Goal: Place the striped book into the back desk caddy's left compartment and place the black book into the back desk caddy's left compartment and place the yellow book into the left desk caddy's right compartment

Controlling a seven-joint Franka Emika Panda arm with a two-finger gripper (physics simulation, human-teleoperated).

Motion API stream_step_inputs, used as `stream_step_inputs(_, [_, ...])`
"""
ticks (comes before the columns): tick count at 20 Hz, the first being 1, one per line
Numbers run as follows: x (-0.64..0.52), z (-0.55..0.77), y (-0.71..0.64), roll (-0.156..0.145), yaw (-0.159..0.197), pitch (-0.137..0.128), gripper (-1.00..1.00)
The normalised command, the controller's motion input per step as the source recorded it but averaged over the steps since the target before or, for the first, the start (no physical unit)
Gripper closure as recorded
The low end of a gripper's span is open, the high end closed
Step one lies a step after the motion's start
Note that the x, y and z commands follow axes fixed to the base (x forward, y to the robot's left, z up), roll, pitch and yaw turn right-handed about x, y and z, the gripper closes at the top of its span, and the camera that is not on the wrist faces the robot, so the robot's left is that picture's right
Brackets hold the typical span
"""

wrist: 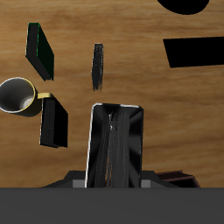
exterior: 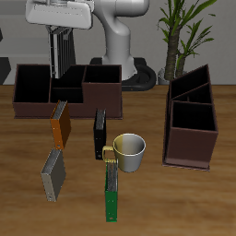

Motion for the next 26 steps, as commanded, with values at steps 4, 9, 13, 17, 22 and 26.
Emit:
stream_step_inputs(4, [-0.49, 0.03, -0.43, 0.102, 0.046, -0.004, 1.0])
stream_step_inputs(9, [-0.16, 0.01, -0.15, 0.061, 0.029, -0.006, 1.0])
stream_step_inputs(13, [-0.33, -0.03, -0.58, 0.067, 0.119, -0.032, 1.0])
stream_step_inputs(17, [-0.18, -0.04, -0.36, 0.036, 0.12, -0.011, 1.0])
stream_step_inputs(22, [-0.15, -0.12, -0.72, -0.045, 0.06, 0.004, 1.0])
stream_step_inputs(26, [-0.19, -0.12, -0.62, -0.034, 0.011, -0.009, 1.0])
